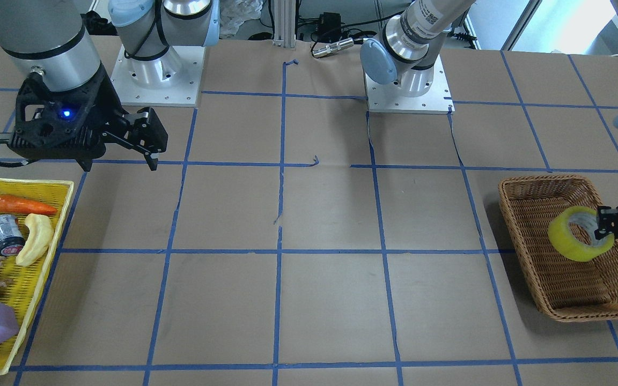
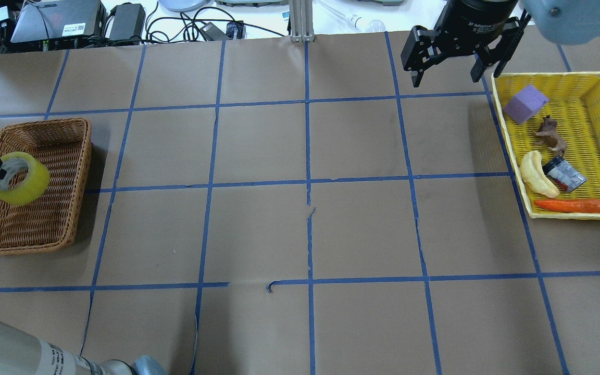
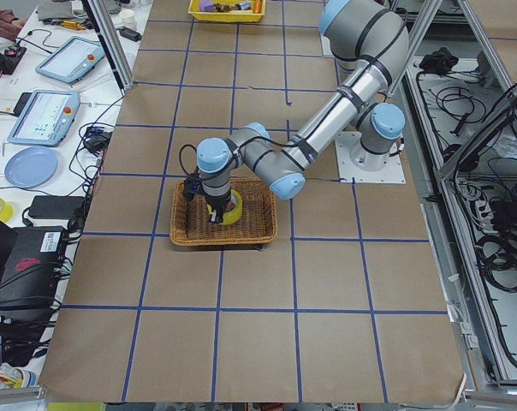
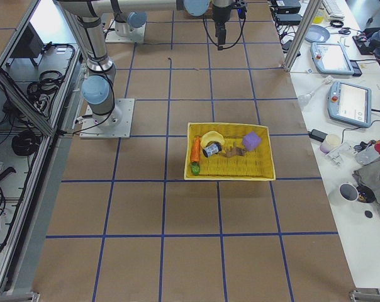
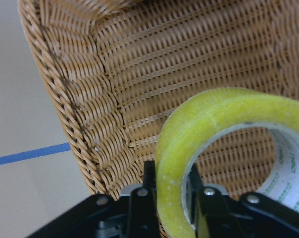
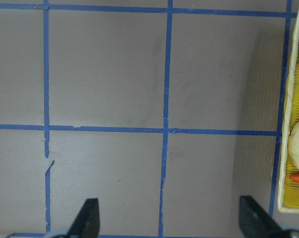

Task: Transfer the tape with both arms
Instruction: 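Carry the tape roll with the left gripper over the wicker basket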

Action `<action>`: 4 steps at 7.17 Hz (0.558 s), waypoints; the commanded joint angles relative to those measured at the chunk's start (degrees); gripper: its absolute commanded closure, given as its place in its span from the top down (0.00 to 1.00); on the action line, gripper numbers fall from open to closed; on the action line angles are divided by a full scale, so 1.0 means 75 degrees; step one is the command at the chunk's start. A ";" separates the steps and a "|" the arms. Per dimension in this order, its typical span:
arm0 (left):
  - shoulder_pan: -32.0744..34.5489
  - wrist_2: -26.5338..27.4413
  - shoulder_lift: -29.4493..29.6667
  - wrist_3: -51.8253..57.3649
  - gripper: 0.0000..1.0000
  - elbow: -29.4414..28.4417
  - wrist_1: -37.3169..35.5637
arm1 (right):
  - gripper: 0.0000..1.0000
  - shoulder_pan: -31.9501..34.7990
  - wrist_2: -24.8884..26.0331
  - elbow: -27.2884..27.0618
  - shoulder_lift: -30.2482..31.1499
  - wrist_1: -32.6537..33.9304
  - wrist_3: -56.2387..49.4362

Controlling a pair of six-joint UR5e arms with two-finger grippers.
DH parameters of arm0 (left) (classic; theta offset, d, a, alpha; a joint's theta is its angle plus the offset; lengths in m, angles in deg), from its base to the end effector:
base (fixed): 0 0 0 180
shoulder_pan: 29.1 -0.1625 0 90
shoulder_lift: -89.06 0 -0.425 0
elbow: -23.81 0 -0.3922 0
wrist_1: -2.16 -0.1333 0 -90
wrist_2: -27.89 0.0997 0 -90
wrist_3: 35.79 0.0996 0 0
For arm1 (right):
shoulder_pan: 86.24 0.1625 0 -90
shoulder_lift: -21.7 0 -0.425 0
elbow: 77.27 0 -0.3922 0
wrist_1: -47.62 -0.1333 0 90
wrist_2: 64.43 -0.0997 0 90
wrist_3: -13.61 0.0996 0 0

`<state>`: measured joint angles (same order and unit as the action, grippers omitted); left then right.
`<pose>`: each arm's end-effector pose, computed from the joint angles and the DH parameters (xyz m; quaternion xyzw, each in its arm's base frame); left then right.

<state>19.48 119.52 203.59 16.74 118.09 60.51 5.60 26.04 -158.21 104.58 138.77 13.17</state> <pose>0.3154 -0.5547 0.2656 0.0964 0.9949 -0.0065 0.0278 0.1501 -0.5450 0.5034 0.0198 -0.9994 0.0270 0.0038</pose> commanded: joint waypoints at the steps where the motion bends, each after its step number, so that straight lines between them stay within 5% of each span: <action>1: -0.0008 -0.0180 0.0070 -0.0254 0.78 0.0097 -0.0057 | 1.00 0.0000 0.0008 0.0000 0.0000 0.0000 0.0013; 2: -0.0008 -0.0495 0.0082 -0.0371 1.00 0.0087 -0.0069 | 1.00 0.0000 -0.0004 0.0000 0.0000 0.0000 0.0013; 4: 0.0038 -0.0428 -0.0139 -0.0476 1.00 -0.0077 -0.0022 | 1.00 0.0000 0.0008 0.0000 0.0000 0.0000 0.0013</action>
<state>19.50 116.46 203.63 13.89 118.15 60.12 5.60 26.04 -158.21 104.58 138.76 13.26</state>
